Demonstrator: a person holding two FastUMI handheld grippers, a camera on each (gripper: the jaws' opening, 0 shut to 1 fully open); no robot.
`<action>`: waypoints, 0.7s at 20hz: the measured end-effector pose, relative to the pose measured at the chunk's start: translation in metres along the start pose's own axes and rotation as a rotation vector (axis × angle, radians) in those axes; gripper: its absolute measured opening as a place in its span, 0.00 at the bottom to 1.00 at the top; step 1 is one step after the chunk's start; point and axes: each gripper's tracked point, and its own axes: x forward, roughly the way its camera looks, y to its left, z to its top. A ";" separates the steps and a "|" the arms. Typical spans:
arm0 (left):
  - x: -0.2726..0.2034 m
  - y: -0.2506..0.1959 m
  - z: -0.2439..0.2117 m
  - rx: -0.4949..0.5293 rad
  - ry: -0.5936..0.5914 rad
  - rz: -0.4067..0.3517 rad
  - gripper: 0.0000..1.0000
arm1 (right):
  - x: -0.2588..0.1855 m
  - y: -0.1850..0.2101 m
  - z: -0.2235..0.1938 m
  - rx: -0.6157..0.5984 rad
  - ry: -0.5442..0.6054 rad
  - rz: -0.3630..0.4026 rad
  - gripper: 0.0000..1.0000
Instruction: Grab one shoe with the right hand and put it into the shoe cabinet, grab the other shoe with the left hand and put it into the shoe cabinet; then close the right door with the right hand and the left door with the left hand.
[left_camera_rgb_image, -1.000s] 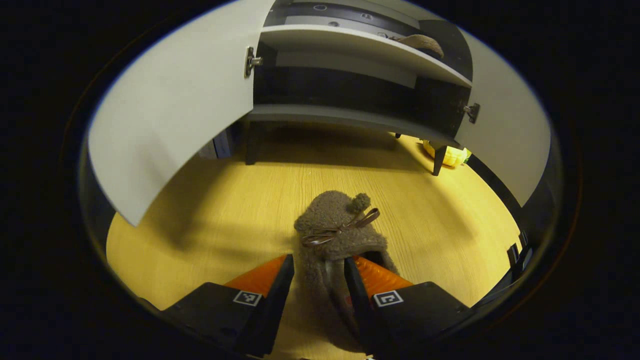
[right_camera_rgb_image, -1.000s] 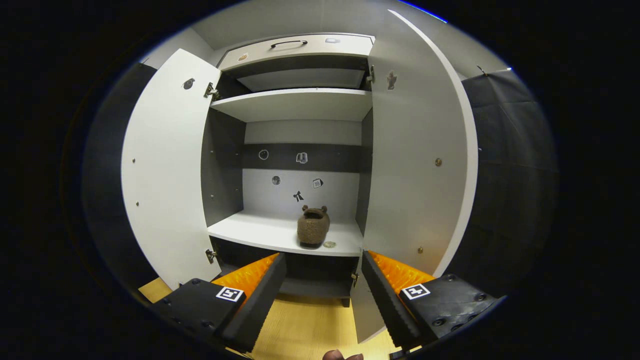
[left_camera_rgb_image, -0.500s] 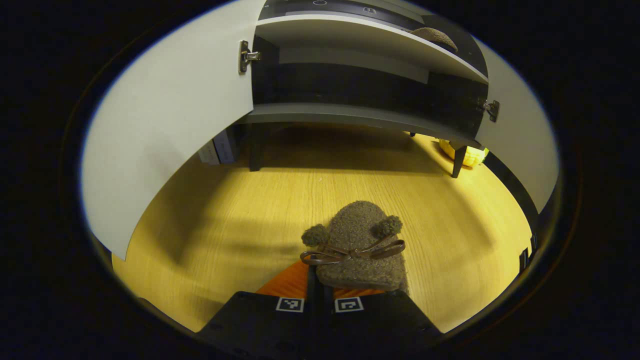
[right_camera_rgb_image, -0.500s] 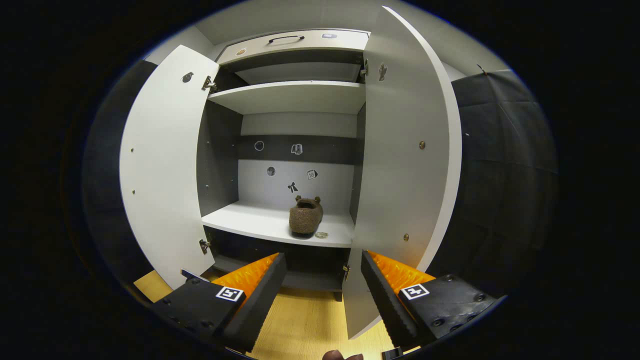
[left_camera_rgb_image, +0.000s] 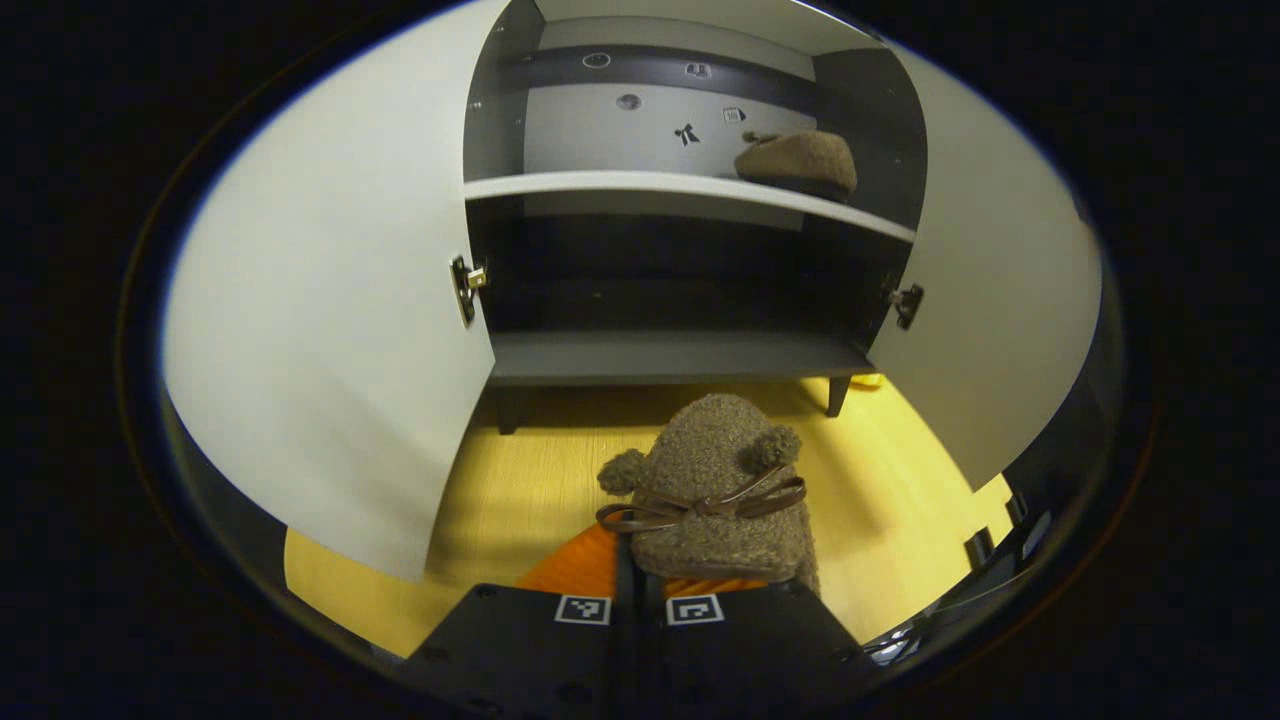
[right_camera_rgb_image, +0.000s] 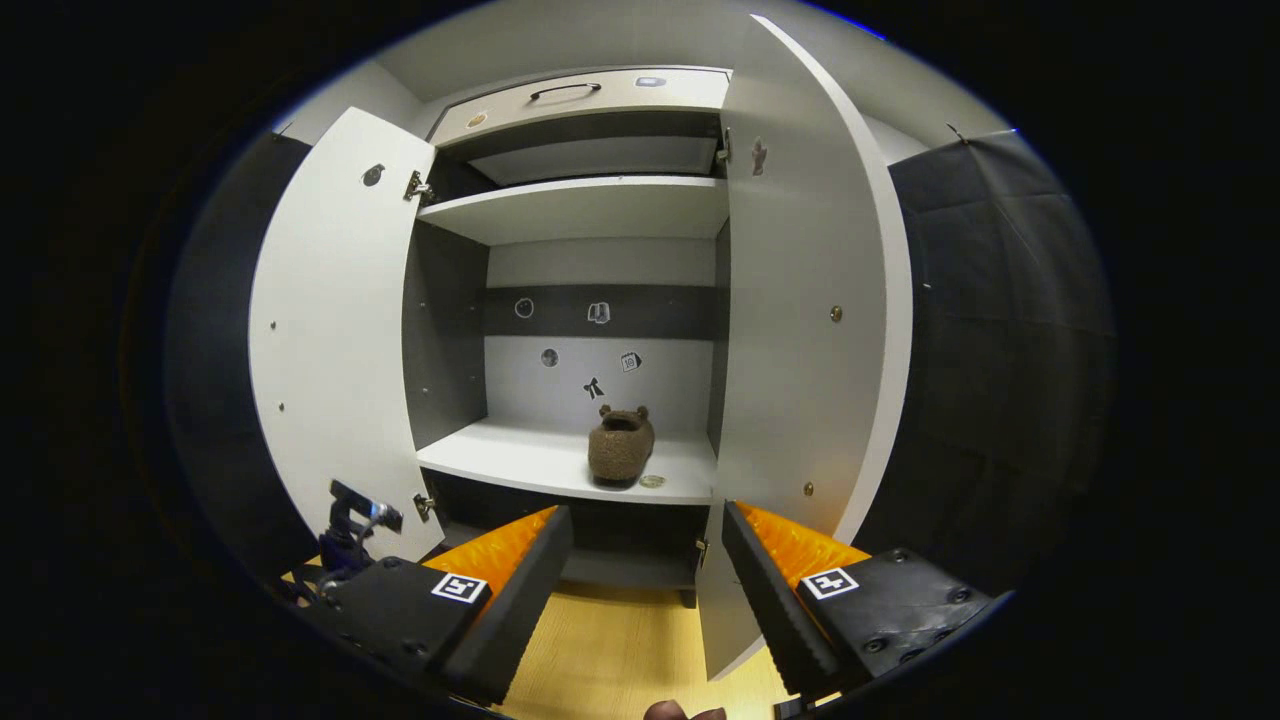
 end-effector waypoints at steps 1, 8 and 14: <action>-0.010 -0.002 0.014 -0.015 0.003 -0.001 0.06 | -0.001 -0.001 0.002 0.001 -0.005 -0.003 1.00; -0.055 -0.002 0.152 -0.017 -0.085 0.023 0.06 | -0.013 -0.017 0.002 -0.010 -0.018 -0.027 0.98; -0.030 0.007 0.261 0.013 -0.180 0.098 0.06 | -0.026 -0.024 0.000 -0.020 -0.027 -0.038 0.98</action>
